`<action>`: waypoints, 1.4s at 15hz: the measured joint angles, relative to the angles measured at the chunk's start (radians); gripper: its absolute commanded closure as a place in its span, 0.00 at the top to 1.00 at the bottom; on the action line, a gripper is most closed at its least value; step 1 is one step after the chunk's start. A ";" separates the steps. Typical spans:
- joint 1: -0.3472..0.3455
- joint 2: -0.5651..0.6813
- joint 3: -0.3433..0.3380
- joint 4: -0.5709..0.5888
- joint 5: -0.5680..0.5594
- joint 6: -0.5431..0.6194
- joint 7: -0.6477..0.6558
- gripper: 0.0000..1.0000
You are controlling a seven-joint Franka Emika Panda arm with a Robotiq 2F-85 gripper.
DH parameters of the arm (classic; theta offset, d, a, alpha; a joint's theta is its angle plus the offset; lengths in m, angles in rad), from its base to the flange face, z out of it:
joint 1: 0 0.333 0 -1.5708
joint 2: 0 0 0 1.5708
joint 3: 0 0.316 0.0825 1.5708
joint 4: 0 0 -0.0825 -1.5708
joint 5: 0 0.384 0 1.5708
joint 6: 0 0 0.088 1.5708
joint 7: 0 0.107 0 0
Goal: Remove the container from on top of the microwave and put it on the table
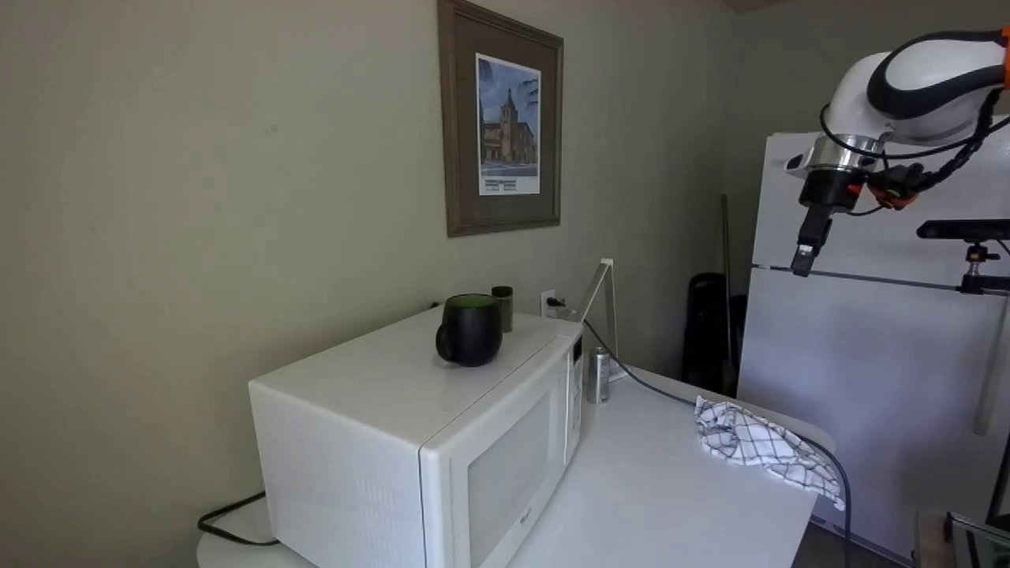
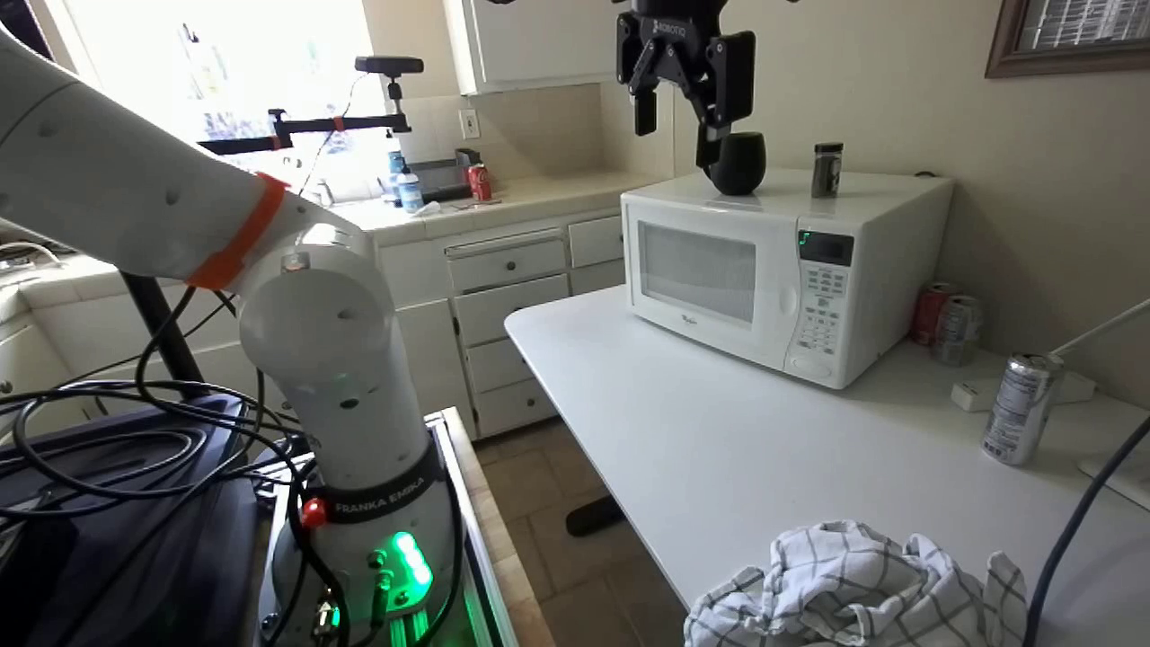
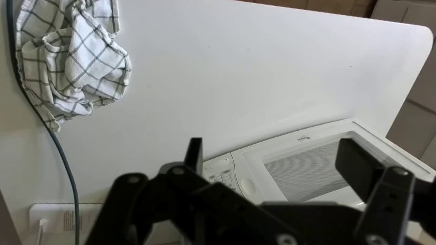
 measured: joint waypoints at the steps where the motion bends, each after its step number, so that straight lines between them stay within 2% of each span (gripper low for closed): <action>1: 0.000 0.002 0.003 0.003 0.001 0.006 0.000 1.00; 5: 0.028 0.082 0.059 0.093 0.019 0.063 0.000 1.00; 9: 0.083 0.267 0.155 0.276 0.031 0.091 0.004 1.00; 13: 0.099 0.474 0.251 0.453 0.000 0.197 -0.009 1.00; 16: 0.102 0.621 0.282 0.570 -0.021 0.271 -0.074 1.00; 21: 0.102 0.841 0.312 0.742 0.007 0.372 -0.209 1.00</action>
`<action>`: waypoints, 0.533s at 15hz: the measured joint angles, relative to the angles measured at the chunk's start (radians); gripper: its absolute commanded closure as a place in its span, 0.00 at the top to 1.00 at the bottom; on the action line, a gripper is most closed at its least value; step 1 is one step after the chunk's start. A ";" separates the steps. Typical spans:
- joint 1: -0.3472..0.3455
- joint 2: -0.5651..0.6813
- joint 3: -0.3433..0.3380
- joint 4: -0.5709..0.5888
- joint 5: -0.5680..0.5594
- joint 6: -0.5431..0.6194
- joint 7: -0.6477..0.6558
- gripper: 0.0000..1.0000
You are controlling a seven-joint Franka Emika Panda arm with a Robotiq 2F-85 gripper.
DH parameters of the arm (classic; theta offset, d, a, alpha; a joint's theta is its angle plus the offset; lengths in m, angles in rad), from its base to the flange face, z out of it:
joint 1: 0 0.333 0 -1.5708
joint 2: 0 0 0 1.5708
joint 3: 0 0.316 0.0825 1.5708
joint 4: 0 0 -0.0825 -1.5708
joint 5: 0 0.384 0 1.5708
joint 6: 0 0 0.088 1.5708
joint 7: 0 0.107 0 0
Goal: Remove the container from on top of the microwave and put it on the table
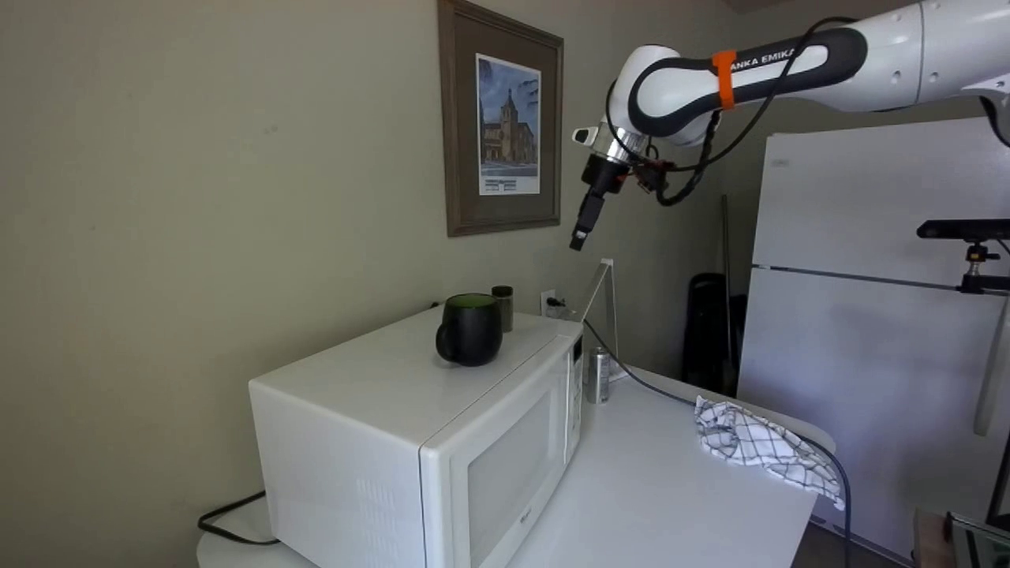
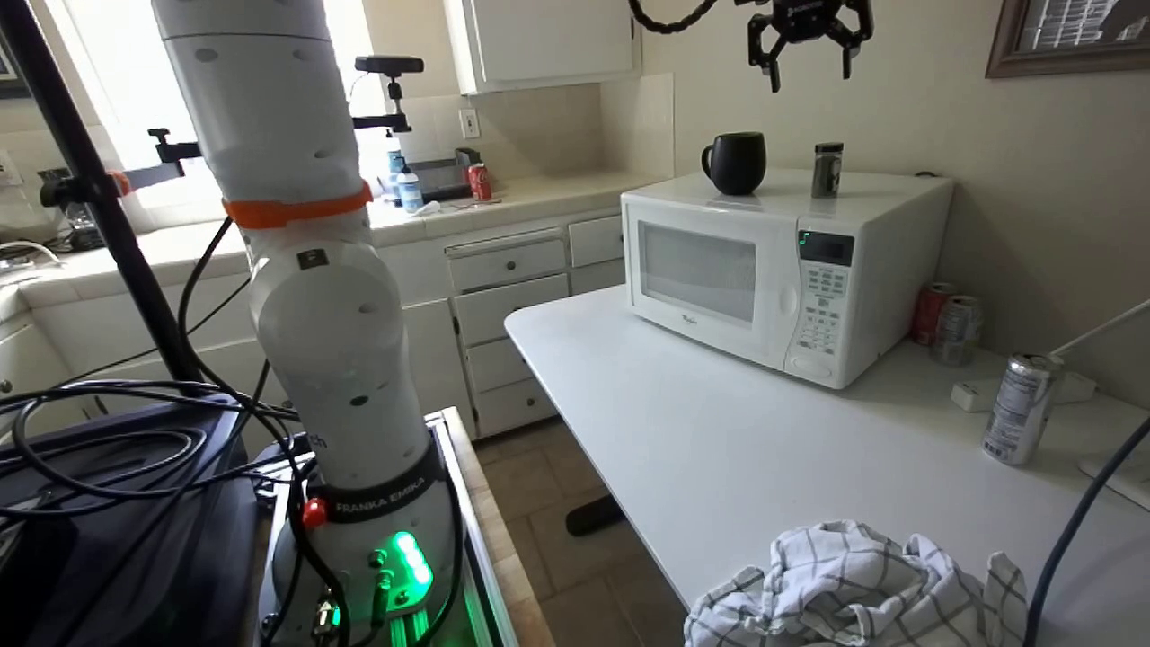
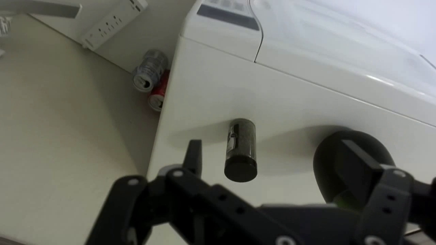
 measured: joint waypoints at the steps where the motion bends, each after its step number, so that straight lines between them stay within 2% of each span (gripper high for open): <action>1: -0.001 0.037 0.010 0.027 0.007 0.017 -0.028 1.00; 5: -0.004 0.147 0.059 0.112 0.029 0.037 -0.103 1.00; 8: -0.011 0.145 0.061 0.112 0.028 0.038 -0.102 1.00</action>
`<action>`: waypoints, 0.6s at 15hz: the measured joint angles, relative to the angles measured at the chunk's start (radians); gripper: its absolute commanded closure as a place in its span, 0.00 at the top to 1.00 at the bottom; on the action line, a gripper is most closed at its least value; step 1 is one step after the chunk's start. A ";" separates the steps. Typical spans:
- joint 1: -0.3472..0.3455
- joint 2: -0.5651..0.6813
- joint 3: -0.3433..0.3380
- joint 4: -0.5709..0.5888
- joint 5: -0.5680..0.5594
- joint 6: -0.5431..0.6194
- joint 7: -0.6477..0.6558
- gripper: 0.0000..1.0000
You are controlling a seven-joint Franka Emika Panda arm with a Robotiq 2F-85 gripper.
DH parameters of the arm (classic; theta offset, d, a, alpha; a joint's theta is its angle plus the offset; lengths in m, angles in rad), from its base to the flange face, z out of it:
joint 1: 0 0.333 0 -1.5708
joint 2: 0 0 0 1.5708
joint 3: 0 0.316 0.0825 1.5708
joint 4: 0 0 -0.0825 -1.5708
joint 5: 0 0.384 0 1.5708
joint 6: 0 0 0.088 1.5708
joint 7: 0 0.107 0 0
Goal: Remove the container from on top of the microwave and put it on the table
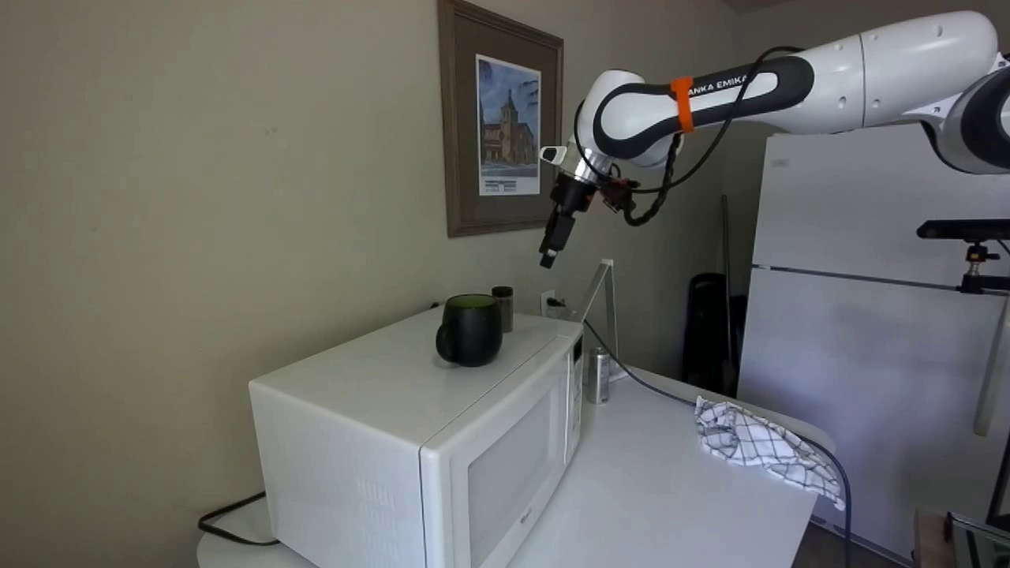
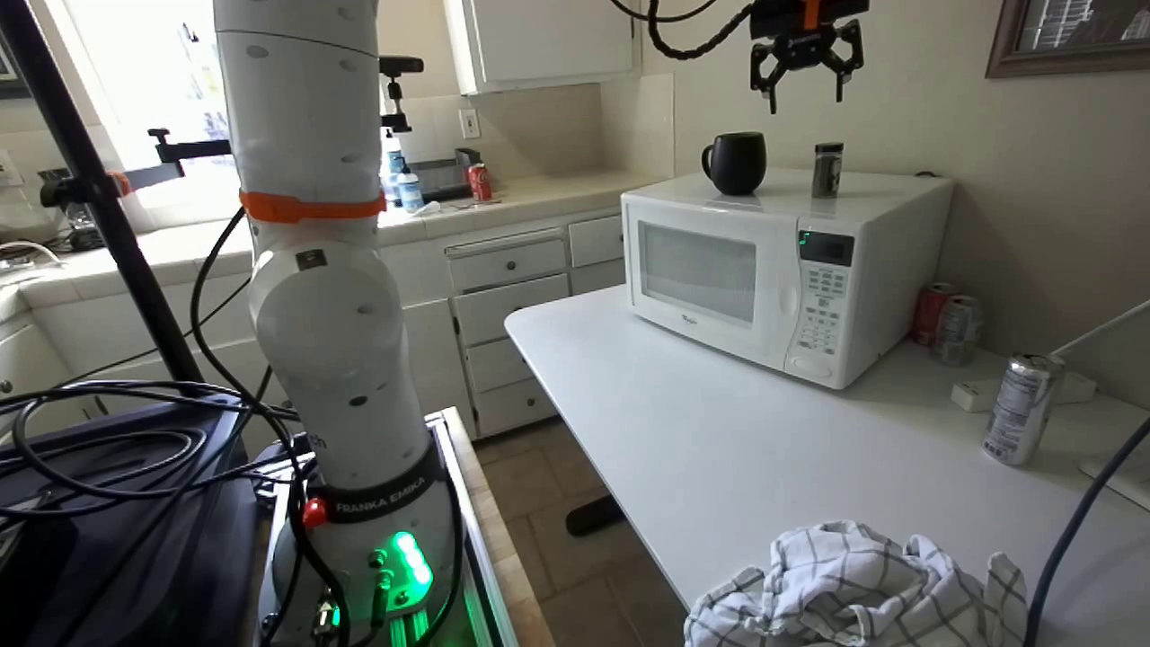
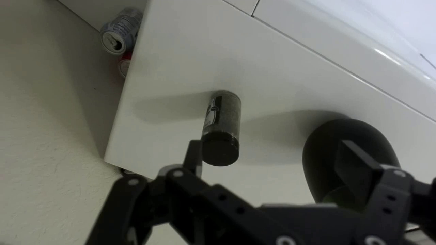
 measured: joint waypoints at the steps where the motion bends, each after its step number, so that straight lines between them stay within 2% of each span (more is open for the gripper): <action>1: -0.003 -0.003 0.000 0.000 0.000 0.000 0.000 1.00; 9: -0.012 0.009 0.008 0.001 0.003 0.016 0.000 1.00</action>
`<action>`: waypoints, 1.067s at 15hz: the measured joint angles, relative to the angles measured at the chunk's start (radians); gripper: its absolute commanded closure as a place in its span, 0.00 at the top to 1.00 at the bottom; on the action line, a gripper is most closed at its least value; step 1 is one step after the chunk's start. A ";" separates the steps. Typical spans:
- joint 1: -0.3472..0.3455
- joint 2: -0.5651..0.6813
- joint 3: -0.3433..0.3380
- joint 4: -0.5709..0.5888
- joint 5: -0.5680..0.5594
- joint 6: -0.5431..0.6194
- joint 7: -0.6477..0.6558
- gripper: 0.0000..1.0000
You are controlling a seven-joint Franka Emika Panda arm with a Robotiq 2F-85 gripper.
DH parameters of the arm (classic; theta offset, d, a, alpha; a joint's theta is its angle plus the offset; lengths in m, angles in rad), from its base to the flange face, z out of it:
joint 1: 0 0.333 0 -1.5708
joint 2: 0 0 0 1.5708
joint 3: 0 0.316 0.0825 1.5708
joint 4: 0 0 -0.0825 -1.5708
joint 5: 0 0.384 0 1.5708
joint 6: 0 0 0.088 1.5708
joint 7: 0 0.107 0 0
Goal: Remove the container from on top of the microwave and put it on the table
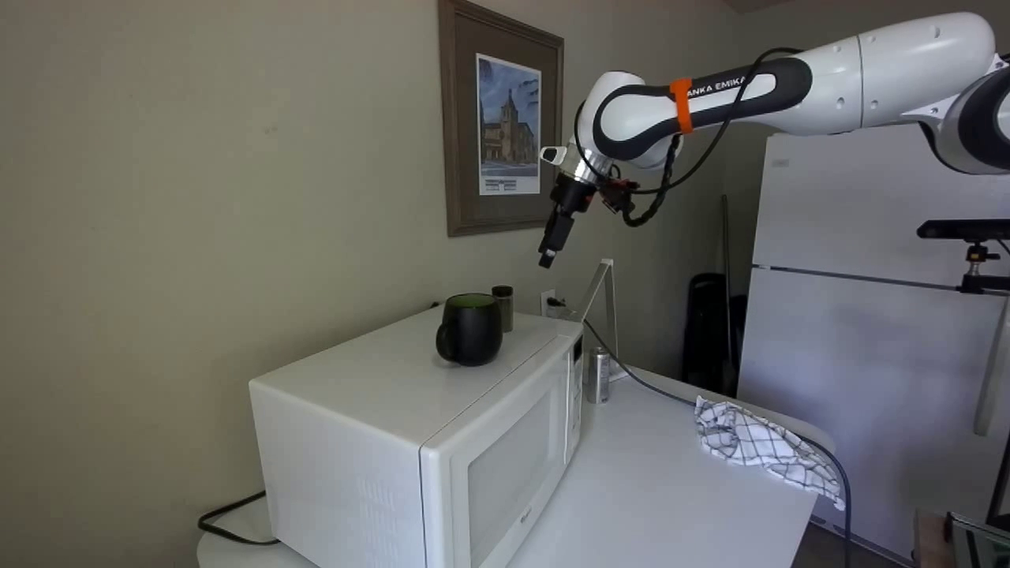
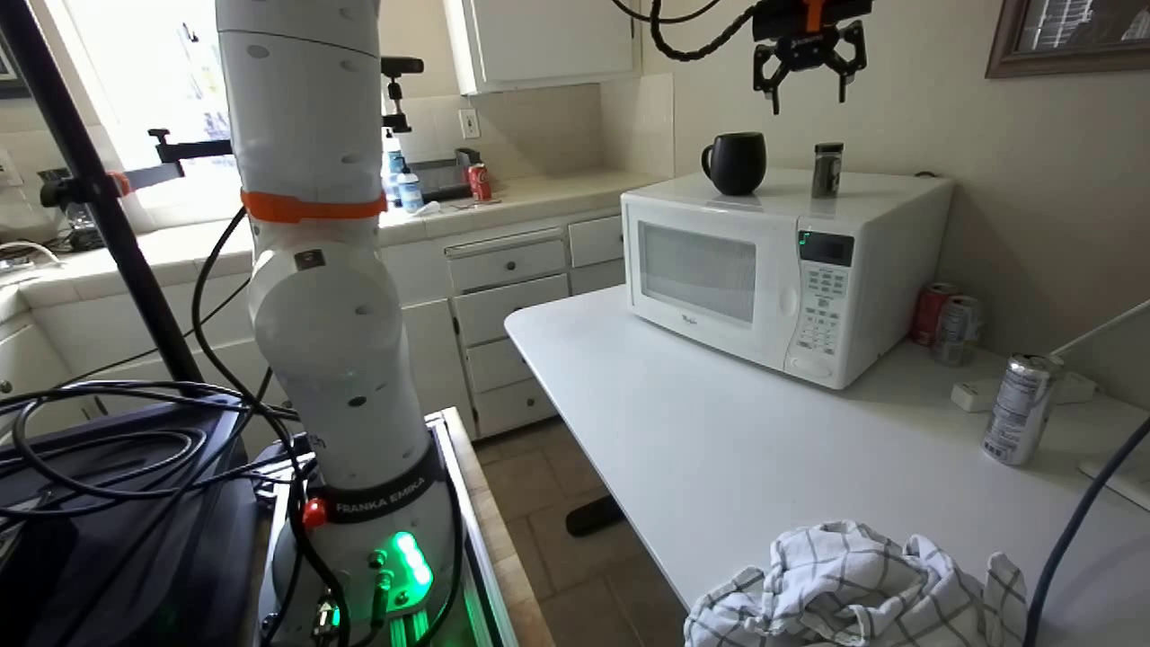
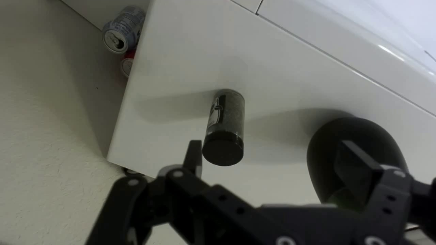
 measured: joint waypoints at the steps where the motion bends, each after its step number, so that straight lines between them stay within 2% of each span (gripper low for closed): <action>1: -0.003 0.012 0.002 0.001 0.000 0.012 0.000 1.00; 7: -0.020 0.129 0.027 0.028 0.020 0.176 0.000 1.00; 11: -0.035 0.204 0.061 0.072 0.036 0.234 0.000 1.00; 12: -0.039 0.218 0.068 0.082 0.036 0.234 0.000 0.89; 13: -0.042 0.231 0.073 0.094 0.036 0.234 0.000 0.73; 16: -0.050 0.263 0.086 0.120 0.036 0.234 0.000 0.49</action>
